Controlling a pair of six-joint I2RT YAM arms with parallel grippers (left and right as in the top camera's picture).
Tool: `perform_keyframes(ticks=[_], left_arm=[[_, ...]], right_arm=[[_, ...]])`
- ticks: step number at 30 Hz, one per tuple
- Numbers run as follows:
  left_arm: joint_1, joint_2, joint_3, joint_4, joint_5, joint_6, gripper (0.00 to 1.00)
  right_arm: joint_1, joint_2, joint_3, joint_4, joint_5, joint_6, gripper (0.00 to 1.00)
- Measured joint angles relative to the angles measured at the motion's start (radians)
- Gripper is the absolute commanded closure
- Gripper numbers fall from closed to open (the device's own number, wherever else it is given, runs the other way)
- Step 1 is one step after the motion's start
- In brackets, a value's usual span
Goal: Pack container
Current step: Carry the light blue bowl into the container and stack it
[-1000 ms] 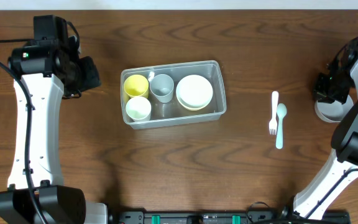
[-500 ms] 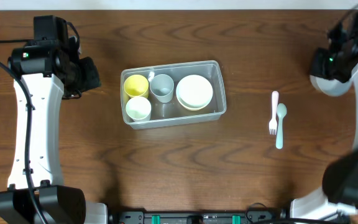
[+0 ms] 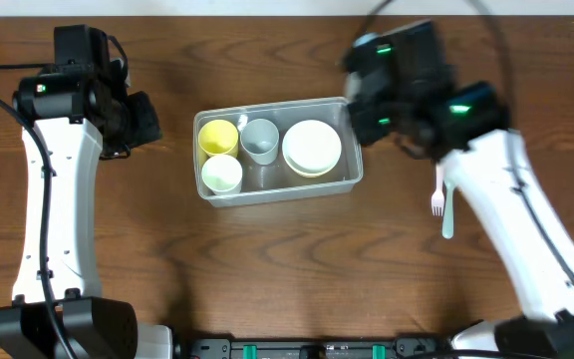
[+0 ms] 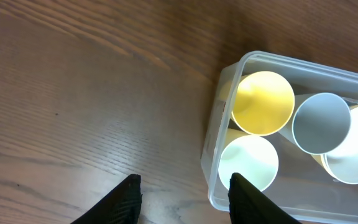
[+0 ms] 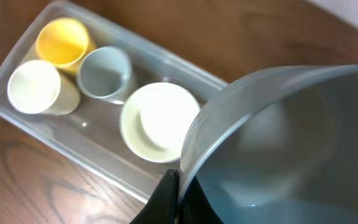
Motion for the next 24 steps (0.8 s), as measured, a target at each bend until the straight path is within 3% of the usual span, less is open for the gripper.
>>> perform_keyframes(ticks=[12,18,24], left_arm=[[0.0,0.0,0.0,0.0,0.0,0.0,0.53],[0.0,0.0,0.0,0.0,0.0,0.0,0.53],[0.0,0.0,0.0,0.0,0.0,0.0,0.53]], right_arm=[[0.144,0.313,0.0,0.068,0.02,-0.04,0.97],[0.15,0.362,0.0,0.082,0.027,-0.051,0.57],[0.15,0.358,0.0,0.063,0.105,-0.051,0.55]])
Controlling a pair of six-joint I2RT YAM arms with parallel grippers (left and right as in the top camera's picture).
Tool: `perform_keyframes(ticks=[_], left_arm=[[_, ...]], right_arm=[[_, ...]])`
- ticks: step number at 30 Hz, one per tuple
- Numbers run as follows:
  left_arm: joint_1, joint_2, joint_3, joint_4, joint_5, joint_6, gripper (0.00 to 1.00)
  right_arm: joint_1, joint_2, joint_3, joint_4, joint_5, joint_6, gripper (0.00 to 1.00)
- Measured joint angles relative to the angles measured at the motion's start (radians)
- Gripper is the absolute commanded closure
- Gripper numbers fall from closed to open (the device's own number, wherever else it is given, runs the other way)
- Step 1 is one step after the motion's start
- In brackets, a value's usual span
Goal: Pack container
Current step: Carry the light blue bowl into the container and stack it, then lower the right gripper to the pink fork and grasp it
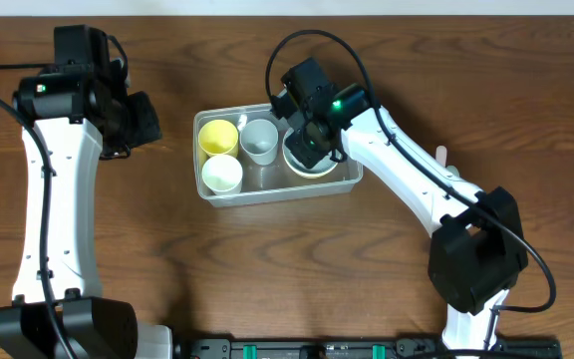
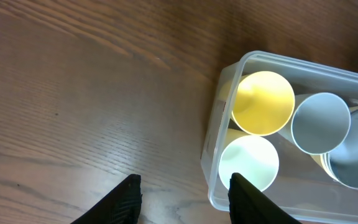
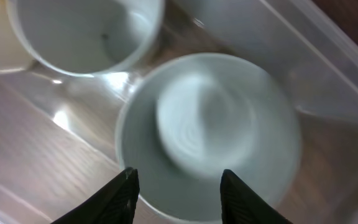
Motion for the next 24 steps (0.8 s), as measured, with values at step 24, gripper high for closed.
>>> perform_keyframes(ticks=[24], left_arm=[[0.0,0.0,0.0,-0.01,0.0,0.0,0.53]], right_arm=[[-0.633,-0.392,-0.148,-0.279,0.115,0.478,0.29]])
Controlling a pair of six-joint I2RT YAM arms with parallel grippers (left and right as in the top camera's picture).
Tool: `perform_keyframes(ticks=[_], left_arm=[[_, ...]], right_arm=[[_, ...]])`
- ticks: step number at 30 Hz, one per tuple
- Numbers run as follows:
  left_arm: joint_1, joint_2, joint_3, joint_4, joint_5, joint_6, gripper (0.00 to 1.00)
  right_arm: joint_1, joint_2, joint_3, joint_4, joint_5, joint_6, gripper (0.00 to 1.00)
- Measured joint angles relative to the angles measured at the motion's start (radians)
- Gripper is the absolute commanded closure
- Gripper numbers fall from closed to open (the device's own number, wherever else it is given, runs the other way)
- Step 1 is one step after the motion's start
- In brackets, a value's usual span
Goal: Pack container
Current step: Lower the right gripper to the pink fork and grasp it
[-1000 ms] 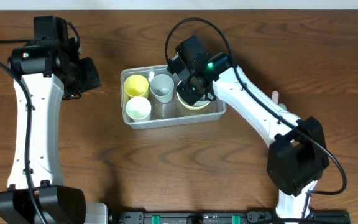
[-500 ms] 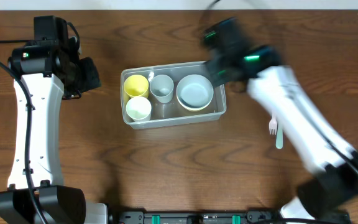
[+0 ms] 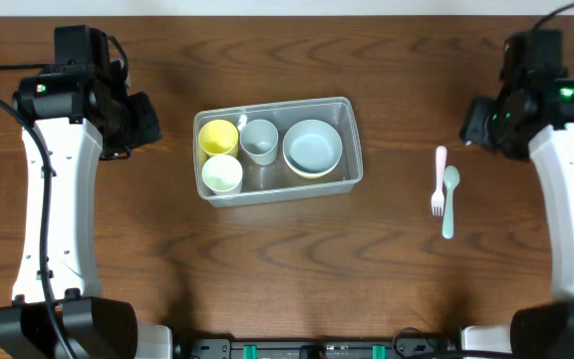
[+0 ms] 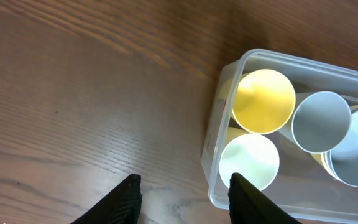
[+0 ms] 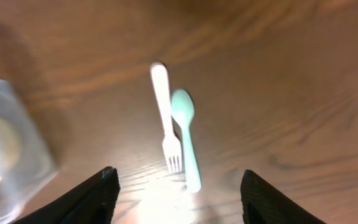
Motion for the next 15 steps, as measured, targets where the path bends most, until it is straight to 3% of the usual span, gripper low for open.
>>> perform_keyframes(ticks=[5,15], left_arm=[[0.0,0.0,0.0,-0.012,0.0,0.0,0.53],[0.0,0.0,0.0,-0.012,0.0,0.0,0.53]], right_arm=[[-0.024,0.055,-0.256,0.186,-0.004,0.008,0.27],[-0.042,0.17,-0.41,0.366,-0.005,-0.004,0.25]])
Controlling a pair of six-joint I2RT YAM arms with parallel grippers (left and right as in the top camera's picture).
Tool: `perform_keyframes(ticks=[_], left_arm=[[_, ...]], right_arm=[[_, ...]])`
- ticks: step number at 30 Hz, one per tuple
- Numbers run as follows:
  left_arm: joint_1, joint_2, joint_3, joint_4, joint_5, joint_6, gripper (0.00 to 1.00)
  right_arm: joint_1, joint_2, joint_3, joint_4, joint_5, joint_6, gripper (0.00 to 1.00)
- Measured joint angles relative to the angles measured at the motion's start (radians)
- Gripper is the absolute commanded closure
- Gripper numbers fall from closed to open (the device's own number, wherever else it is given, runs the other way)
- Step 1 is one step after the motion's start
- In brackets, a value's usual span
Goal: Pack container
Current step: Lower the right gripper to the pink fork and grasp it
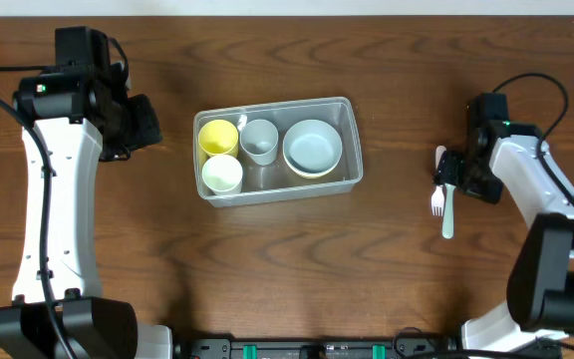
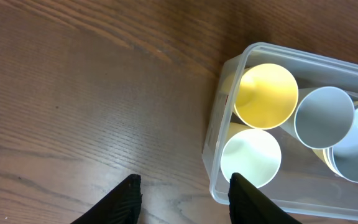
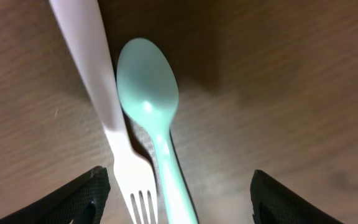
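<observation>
A clear plastic container (image 1: pixel 352 165) sits mid-table holding a yellow cup (image 1: pixel 217 136), a white cup (image 1: pixel 221 175), a grey cup (image 1: pixel 259 140) and a pale blue bowl (image 1: pixel 312 146) stacked on a cream plate. A white fork (image 3: pixel 114 134) and a mint spoon (image 3: pixel 157 118) lie side by side on the wood at the right. My right gripper (image 3: pixel 179 202) is open low over them, its fingers straddling both. My left gripper (image 2: pixel 182 199) hangs open over bare wood beside the container's left end (image 2: pixel 215 134).
The dark wooden table (image 1: pixel 287 269) carries nothing else. The fork (image 1: pixel 438 184) and spoon (image 1: pixel 447 214) lie well right of the container, near my right arm. The left arm stands at the table's left side.
My right gripper has come down close over the fork and spoon, which now fill its view between the open fingers. The left arm and the container's contents are unchanged.
My right gripper first held the pale blue bowl near the container's right end. Then it was open over the bowl, resting on the cream plate inside. Later it was over the right side of the table, and now it sits low over the fork and spoon.
</observation>
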Motion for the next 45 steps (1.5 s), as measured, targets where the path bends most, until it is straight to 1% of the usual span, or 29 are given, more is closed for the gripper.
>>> perform_keyframes(ticks=[9,22,32,36,45], left_arm=[[0.0,0.0,0.0,0.0,0.0,0.0,0.53],[0.0,0.0,0.0,-0.007,0.0,0.0,0.53],[0.0,0.0,0.0,-0.006,0.0,0.0,0.53],[0.0,0.0,0.0,-0.007,0.0,0.0,0.53],[0.0,0.0,0.0,-0.007,0.0,0.0,0.53]], right_arm=[[0.0,0.095,-0.01,0.06,-0.002,-0.01,0.25],[-0.036,0.099,-0.01,0.082,-0.002,-0.016,0.25],[-0.04,0.099,-0.01,0.114,-0.021,-0.06,0.2],[-0.04,0.099,-0.006,0.13,-0.023,-0.071,0.2],[-0.016,0.076,0.09,0.144,-0.117,-0.224,0.19]])
